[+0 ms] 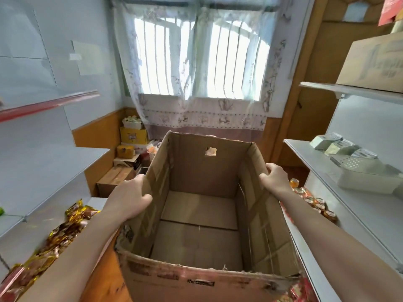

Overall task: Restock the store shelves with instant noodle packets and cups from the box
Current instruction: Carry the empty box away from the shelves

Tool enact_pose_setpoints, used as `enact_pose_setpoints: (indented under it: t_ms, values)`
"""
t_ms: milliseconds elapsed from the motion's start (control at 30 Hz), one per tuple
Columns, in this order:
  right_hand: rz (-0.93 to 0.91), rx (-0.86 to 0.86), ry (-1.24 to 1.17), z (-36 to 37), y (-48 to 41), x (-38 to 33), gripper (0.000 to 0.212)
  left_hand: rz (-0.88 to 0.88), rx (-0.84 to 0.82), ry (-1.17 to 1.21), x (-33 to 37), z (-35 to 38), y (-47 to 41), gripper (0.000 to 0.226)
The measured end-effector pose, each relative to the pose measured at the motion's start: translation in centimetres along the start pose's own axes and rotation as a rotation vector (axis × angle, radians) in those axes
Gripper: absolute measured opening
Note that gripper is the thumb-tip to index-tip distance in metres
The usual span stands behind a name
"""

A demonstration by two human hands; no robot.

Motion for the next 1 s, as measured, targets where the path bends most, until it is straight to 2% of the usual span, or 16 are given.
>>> enact_pose_setpoints:
  t_ms: [300,433,667,833,1000]
  values:
    - [0.021,0.012,0.053,11.5,-18.2,0.7,0.036,0.010,-0.022,-0.036,0.6,10.5,-19.8,0.055]
    - [0.061,0.032,0.029,15.2,-26.3,2.1,0.042,0.031,-0.035,-0.032,2.6,15.3,-28.2,0.048]
    - [0.083,0.049,0.066,21.6,-41.5,6.5,0.037,0.068,-0.045,-0.014,7.6,25.4,-42.6,0.039]
    - [0.062,0.016,0.061,26.9,-53.7,8.1,0.044,0.035,-0.033,-0.010,10.6,31.7,-52.3,0.053]
    - [0.055,-0.026,0.055,32.5,-64.3,7.9,0.046,-0.011,-0.012,-0.037,12.3,35.9,-61.5,0.055]
Point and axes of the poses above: each hand's wrist, its own y-axis away from the middle knuckle, its own z-axis out of the palm, x = y × z, the point moved 10 cm from there along -y, towards the middle knuckle, and after that the axes turned 13 degrees about x, right-handed, at the moved point
